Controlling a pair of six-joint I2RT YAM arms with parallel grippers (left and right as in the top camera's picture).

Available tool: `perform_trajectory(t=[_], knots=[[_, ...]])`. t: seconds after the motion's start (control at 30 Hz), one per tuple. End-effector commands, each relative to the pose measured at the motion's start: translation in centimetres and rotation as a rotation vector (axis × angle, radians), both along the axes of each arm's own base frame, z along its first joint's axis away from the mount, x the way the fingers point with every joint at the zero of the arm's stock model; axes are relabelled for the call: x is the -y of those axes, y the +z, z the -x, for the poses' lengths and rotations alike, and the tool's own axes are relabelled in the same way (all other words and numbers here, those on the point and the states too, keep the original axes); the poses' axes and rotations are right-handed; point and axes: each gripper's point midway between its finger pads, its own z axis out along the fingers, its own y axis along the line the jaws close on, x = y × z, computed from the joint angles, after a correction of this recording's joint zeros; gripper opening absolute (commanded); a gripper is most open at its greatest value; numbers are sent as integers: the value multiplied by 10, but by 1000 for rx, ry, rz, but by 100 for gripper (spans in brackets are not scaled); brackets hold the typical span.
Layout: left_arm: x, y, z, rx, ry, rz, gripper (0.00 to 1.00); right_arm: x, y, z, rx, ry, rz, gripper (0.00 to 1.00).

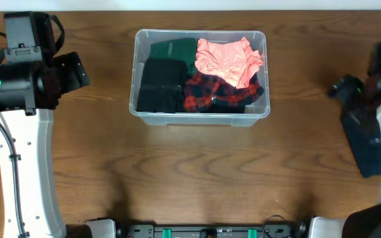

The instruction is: Pack container

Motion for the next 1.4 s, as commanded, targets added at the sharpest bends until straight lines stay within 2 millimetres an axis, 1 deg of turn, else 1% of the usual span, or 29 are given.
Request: perform_trajectory(t=[0.0,0.1,0.2,0.37,0.53,0.57,0.67,0.8,0.93,1.23,1.37], knots=[[-3,2,1,4,11,-10,98,21,-20,23,-11,-99,-38,91],[-3,2,1,4,11,-10,98,44,-40,40,-36,-148,-34,92],[-3,2,1,4,12,-10,98,68,-52,54,-41,-205,-24,93],[-3,2,1,4,11,-10,98,103,-64,76,0,-312,-55,94],[-3,2,1,4,11,-10,98,130,-73,96,49,-391,-80,94],[-3,2,1,4,11,-10,98,133,-75,97,73,-402,-93,94],[-3,2,1,4,12,-10,98,139,-83,91,155,-353,-105,94],[-3,2,1,4,12,-10,98,145,-97,92,182,-351,-74,94],[-3,2,1,4,11,-10,98,150,-105,89,204,-326,-34,94],[-3,2,1,4,11,-10,98,153,-124,102,129,-361,-13,91],[-3,2,1,4,11,-10,98,152,-132,116,61,-447,-25,91]])
